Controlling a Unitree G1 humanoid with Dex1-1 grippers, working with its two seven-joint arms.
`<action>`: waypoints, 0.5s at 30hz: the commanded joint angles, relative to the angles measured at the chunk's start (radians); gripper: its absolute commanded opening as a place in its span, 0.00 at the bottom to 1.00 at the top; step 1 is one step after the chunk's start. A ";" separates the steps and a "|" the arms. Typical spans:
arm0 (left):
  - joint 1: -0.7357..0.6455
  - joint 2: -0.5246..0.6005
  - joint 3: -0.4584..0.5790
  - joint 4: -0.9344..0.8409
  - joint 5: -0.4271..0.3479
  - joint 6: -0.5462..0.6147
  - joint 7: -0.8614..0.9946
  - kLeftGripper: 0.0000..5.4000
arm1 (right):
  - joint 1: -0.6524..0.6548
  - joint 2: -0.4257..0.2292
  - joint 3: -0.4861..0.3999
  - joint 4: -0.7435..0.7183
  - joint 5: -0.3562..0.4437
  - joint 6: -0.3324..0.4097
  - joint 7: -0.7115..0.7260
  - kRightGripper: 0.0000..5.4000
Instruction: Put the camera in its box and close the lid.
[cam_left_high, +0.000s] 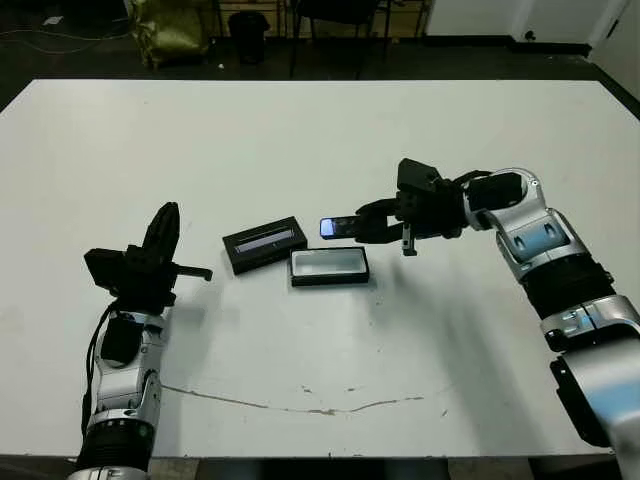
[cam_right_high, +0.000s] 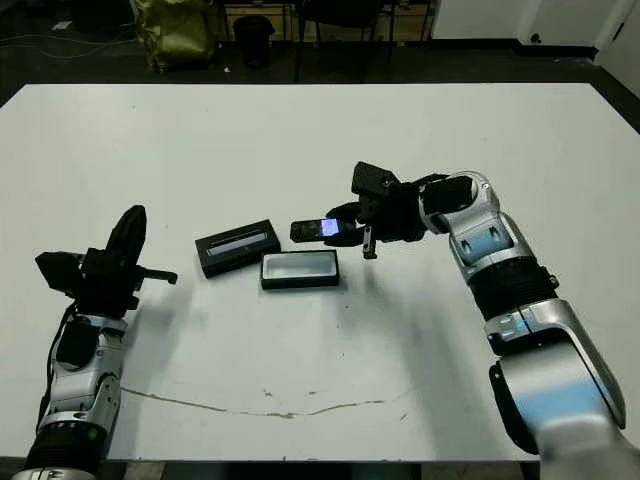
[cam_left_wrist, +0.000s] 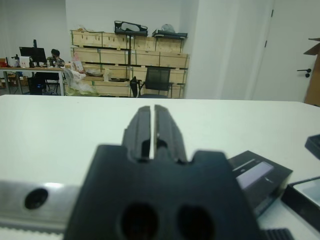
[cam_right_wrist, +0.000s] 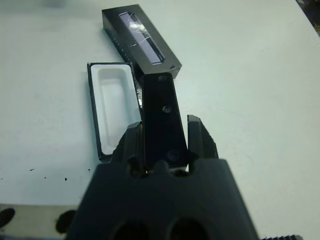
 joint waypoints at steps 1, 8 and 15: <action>0.030 -0.003 -0.002 0.035 0.003 0.000 -0.001 0.00 | -0.017 -0.004 -0.024 0.007 0.021 0.012 0.019 0.13; 0.031 -0.005 0.000 0.036 0.000 0.001 -0.001 0.00 | -0.013 0.023 -0.043 0.008 0.065 0.057 0.054 0.13; 0.034 -0.005 -0.001 0.028 -0.002 0.013 0.000 0.00 | -0.004 0.043 -0.015 0.011 0.058 0.109 0.082 0.13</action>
